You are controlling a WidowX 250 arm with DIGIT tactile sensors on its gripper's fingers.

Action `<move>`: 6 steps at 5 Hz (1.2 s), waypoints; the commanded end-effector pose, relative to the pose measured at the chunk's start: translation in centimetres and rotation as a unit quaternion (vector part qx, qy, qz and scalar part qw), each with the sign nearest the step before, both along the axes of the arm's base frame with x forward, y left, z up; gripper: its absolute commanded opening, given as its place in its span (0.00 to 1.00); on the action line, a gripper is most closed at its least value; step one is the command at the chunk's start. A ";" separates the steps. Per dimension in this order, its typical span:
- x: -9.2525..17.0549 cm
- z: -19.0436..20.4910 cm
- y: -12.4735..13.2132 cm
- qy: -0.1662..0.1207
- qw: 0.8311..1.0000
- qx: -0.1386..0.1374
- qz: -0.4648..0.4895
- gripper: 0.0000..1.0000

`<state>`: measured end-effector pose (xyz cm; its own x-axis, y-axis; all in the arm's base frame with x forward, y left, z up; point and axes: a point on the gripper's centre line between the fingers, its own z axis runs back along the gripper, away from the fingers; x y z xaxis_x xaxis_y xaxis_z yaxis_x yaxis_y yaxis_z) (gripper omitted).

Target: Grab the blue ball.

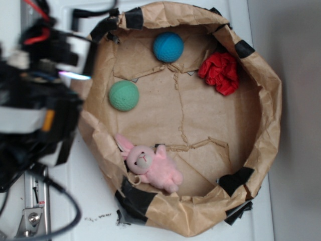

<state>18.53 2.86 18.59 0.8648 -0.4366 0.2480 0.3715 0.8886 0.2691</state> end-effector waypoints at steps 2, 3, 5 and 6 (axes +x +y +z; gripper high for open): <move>8.1 -6.7 3.7 0.092 0.994 -0.002 -0.060 1.00; 8.1 -9.3 3.1 0.113 0.989 0.004 -0.091 1.00; 7.9 -11.5 3.7 0.110 0.978 0.014 -0.179 1.00; 7.9 -12.0 5.0 0.122 0.968 0.030 -0.218 1.00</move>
